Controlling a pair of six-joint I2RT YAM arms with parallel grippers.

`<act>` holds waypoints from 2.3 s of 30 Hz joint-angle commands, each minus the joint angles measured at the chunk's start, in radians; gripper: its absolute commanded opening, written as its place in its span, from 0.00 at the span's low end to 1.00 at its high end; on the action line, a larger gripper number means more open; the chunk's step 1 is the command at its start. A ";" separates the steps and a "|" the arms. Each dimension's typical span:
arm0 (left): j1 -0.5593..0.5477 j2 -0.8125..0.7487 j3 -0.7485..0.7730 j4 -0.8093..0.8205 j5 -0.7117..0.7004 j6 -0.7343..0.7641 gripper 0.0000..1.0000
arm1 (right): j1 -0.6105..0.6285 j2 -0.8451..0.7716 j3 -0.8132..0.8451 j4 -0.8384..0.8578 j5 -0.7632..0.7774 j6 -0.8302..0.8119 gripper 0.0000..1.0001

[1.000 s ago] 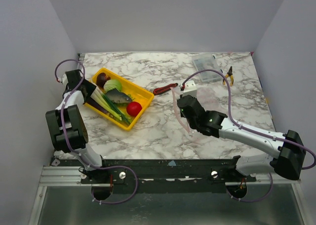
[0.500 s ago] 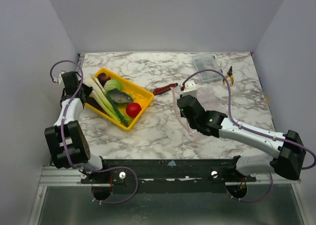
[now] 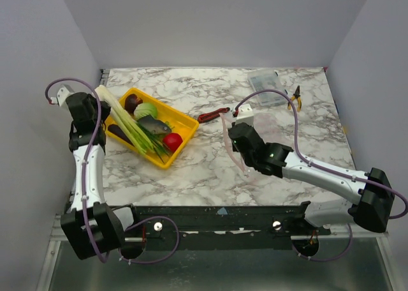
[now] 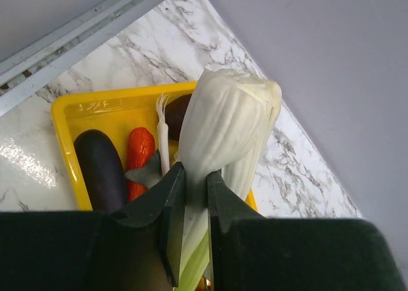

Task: Place the food in the zip-top bag and seal the zipper
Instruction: Pick up the fake vegetable from the bin, then place the fake vegetable in the bin.

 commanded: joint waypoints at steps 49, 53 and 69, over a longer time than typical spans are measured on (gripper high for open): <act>-0.867 0.322 0.428 -0.457 -0.368 1.114 0.00 | -0.098 -0.145 -0.009 -0.002 -0.080 -0.046 0.00; -0.802 0.453 0.483 -0.479 -0.180 1.069 0.00 | -0.098 -0.148 -0.008 -0.010 -0.087 -0.046 0.00; -0.733 0.304 0.256 -0.324 0.001 0.886 0.75 | -0.098 -0.153 -0.047 0.025 -0.129 -0.048 0.00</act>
